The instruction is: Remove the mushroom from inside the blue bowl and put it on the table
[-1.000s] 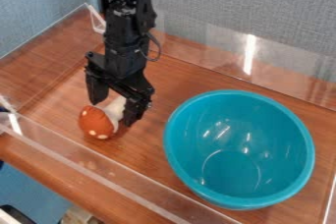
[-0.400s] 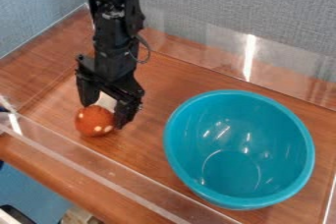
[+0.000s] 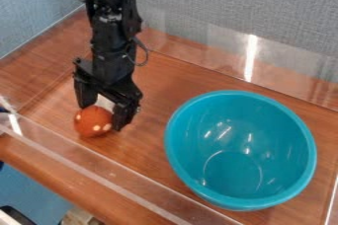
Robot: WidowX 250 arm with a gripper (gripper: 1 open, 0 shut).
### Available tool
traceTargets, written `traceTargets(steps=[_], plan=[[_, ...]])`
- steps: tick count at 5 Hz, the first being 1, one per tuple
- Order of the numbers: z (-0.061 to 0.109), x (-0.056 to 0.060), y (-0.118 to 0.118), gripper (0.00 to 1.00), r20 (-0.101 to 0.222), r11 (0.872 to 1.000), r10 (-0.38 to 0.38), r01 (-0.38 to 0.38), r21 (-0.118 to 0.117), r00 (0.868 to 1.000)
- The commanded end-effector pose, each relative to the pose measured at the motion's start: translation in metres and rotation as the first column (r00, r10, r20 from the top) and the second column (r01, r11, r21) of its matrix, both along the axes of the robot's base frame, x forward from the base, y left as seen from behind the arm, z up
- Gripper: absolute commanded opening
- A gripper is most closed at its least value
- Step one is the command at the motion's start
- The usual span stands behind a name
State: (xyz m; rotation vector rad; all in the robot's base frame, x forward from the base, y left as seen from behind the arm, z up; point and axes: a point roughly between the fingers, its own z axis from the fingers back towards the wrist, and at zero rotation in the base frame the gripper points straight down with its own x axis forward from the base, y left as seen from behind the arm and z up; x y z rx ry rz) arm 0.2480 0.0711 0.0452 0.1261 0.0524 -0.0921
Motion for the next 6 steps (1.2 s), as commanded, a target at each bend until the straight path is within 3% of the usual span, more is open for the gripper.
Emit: traceTargets(steps=[1, 6], plan=[[0.006, 0.0, 0.005, 0.0, 0.028, 1.0, 0.019, -0.019, 0.002, 0.999], [0.035, -0.002, 0.005, 0.0, 0.071, 0.999, 0.042, -0.043, 0.003, 0.997]])
